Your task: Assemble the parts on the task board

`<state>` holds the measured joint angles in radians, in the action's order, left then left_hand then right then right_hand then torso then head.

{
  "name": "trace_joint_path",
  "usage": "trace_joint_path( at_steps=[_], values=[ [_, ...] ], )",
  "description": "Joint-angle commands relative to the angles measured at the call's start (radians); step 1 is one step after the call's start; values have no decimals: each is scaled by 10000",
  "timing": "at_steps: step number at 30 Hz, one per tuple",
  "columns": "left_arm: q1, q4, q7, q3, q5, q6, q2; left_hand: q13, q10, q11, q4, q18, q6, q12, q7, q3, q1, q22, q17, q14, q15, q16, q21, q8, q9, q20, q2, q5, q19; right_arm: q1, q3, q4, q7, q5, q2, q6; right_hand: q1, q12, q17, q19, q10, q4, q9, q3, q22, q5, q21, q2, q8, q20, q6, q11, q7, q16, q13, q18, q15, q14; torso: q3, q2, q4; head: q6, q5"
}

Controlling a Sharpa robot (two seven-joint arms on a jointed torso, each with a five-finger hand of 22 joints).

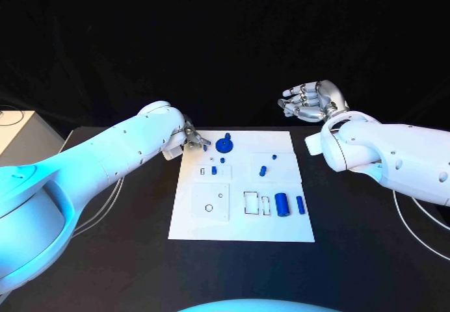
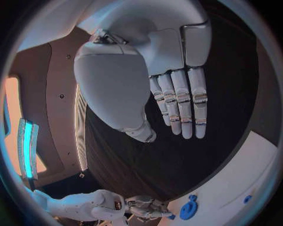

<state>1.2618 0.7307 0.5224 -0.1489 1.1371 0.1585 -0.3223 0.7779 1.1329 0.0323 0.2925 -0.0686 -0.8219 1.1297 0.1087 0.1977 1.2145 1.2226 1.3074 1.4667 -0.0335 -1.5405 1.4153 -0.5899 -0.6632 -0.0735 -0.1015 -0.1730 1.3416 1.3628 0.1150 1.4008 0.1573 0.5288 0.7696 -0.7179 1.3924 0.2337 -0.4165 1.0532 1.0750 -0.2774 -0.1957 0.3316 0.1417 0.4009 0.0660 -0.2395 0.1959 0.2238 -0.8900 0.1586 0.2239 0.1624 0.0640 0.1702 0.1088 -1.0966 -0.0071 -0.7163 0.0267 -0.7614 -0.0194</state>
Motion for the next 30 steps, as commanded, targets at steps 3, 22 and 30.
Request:
trace_joint_path(
  at_steps=[3, 22, 30],
  values=[
    [12, -3, -99, 35, -183, 191, 38, -10, -20, 18, -8, -96, 38, 32, -7, 144, 116, 10, 2088, 797, 91, -10, -20, 24, 20, -60, -24, -10, 31, 9, -7, 12, 117, 121, -6, -5, -50, -50, 14, -69, -48, 16, 13, 56, -16, 43, -5, -7, -66, 8, 20, 19, 45, -46, -11, 139, 43, 25, -4, 3, 7, -10, -15],
    [13, -16, -466, 70, -805, 0, 11, -309, -49, -169, -921, -94, 79, -56, -175, 4786, 1216, 85, 2120, 808, -59, -53, -24, -655, -435, 63, -696, 51, 22, 10, -7, -64, 82, 122, -48, 57, -54, -58, 29, -77, -54, 16, 16, 55, -39, 51, -5, -12, -71, 14, 23, 24, 49, -64, -9, 139, 48, 27, -6, -21, 14, -28, -44],
    [13, 59, -567, 71, -1013, -170, -32, -362, 116, -110, -1855, -80, 382, -117, -102, 6117, 848, 178, 2185, 838, -28, -90, 23, -1252, -1113, 45, -720, 17, 54, 10, -6, -121, 60, 122, -72, 92, -59, -61, 35, -79, -54, 14, 17, 54, -48, 52, -4, -13, -72, 16, 23, 25, 51, -70, -8, 139, 49, 27, 0, -25, 20, -20, -46]
  ],
)
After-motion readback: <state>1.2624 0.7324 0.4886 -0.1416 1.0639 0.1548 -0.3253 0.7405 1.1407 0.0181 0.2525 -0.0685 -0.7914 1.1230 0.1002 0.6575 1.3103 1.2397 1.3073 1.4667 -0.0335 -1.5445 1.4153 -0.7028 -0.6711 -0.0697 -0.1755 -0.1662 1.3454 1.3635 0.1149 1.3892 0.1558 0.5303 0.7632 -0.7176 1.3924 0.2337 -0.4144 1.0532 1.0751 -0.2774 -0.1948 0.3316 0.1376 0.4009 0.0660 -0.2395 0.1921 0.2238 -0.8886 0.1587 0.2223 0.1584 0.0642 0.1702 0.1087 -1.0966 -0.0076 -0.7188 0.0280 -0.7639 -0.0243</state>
